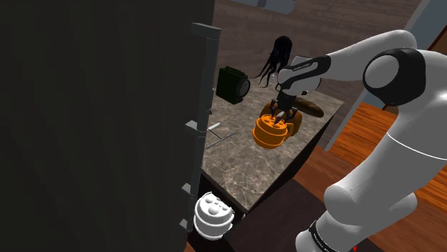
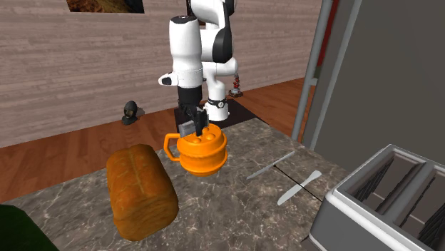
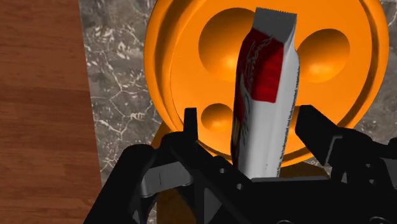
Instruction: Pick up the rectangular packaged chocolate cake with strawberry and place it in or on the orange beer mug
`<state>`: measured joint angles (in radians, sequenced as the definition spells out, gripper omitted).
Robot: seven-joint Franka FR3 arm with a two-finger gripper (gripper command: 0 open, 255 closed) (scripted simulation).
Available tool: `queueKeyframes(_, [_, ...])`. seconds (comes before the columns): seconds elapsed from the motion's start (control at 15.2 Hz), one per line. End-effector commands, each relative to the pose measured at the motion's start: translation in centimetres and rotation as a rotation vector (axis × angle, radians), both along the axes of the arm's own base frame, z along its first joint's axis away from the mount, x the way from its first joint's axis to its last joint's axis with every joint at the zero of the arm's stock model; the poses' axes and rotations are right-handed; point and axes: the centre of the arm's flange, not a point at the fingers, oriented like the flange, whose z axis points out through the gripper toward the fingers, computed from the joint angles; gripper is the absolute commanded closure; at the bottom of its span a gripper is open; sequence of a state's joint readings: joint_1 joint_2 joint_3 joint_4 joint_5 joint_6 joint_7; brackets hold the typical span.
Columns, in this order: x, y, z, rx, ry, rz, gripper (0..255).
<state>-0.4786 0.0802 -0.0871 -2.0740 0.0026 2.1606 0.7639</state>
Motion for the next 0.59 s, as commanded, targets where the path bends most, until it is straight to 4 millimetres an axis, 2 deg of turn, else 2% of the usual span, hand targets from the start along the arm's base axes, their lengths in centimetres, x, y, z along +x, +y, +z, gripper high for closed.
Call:
queueKeyframes(0.0, [0.0,0.0,-0.1,0.001,0.001,0.000,0])
queueKeyframes(0.2, [0.0,0.0,0.0,0.001,0.001,0.000,0])
queueKeyframes(0.46, [0.0,0.1,5.0,0.001,0.001,0.000,0])
queueKeyframes(0.53, [0.0,0.1,5.0,0.001,0.001,0.000,0])
